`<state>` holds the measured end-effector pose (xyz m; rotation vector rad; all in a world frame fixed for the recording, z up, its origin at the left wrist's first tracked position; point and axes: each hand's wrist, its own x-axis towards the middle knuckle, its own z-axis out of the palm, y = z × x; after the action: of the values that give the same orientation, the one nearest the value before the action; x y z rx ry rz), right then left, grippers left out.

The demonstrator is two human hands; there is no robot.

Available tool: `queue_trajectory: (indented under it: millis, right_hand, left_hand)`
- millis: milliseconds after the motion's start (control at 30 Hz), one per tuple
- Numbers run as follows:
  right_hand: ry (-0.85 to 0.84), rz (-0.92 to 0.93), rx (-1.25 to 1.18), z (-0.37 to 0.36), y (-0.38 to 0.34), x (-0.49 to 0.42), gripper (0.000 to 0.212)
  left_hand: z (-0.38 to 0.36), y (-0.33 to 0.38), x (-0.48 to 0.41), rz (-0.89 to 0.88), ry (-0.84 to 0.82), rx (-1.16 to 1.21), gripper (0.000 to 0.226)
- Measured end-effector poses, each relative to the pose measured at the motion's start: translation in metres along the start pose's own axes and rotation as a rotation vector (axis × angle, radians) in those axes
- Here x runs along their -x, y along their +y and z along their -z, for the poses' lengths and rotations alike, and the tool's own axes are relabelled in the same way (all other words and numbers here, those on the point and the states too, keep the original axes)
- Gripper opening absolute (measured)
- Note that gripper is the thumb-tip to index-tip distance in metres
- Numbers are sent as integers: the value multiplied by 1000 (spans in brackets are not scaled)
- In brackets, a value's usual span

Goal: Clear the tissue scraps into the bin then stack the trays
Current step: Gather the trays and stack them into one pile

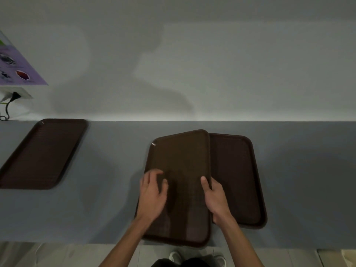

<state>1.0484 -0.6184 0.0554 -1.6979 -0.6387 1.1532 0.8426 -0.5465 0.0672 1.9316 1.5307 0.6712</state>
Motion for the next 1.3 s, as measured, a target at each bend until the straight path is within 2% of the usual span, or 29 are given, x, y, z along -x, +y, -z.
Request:
queue_trajectory:
  millis: [100, 167, 267, 433, 567, 733, 867, 1067, 1167, 1300]
  right_hand:
    - [-12, 33, -22, 27, 2, 17, 35]
    - [21, 21, 3, 45, 12, 17, 51]
    - [87, 23, 34, 72, 25, 12, 59]
    - [311, 20, 94, 121, 35, -4, 54]
    - [430, -17, 231, 157, 37, -24, 33]
    - [435, 34, 475, 183, 54, -51, 28]
    - [480, 112, 496, 191, 75, -76, 20]
    - [483, 174, 517, 192, 84, -100, 21]
    - [456, 172, 522, 195, 89, -104, 22]
    - [473, 195, 557, 196, 102, -100, 32]
  left_hand:
    - [5, -19, -11, 228, 0, -14, 54]
    - [6, -24, -14, 270, -40, 94, 59]
    - [0, -20, -15, 233, -37, 154, 49]
    - [-38, -12, -20, 144, -157, 41, 27]
    - [-78, 5, -19, 104, -186, -21, 23]
    - [-124, 17, -26, 136, -124, -45, 22]
    - [-152, 21, -30, 127, -35, -18, 20]
    - [-171, 24, -31, 160, -48, 47, 1]
    - [-178, 21, -29, 160, -50, 38, 15]
    - [-186, 20, -20, 125, -55, -35, 45]
